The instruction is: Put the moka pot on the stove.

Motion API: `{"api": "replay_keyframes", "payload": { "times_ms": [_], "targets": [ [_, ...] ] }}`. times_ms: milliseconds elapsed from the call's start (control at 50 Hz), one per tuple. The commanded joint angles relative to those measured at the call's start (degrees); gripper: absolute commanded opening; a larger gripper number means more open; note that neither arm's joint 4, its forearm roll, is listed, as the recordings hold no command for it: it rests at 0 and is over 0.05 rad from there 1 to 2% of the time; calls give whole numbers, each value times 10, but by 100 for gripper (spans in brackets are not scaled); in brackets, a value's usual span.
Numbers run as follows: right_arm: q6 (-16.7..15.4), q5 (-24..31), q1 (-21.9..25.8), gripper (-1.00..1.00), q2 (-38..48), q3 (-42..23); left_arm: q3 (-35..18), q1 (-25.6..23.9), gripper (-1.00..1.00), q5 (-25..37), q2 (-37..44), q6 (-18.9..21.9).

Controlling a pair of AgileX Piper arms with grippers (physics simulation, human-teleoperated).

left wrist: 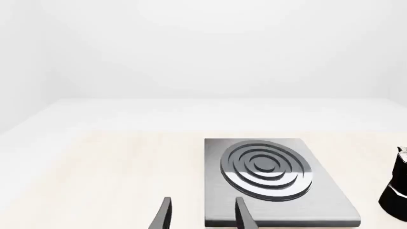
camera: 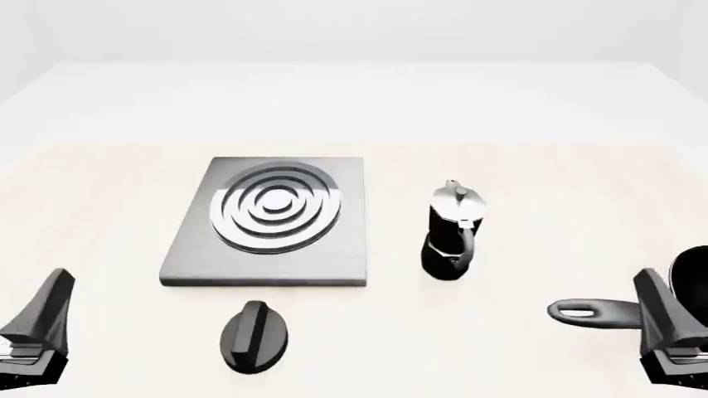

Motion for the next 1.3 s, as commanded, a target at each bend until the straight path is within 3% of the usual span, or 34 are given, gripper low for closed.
{"api": "replay_keyframes", "payload": {
  "times_ms": [20,240,360,420,660,840,1180,1300],
  "targets": [
    [1,0,0,100,2,-2,0,0,100,0,0,0],
    [-7,5,9,100,0,-8,0,0,100,0,0,0],
    [-17,35,40,100,1,-45,0,0,100,0,0,0],
    [-16,58,82,100,8,-62,0,0,100,0,0,0],
    [-33,45,135,100,78,-96,0,0,100,0,0,0],
    [-31,42,150,100,102,-97,0,0,100,0,0,0],
    [-20,-60,191,100,217,-77,0,0,100,0,0,0],
    [-15,-123,202,100,273,-68,0,0,100,0,0,0]
  ]
}}
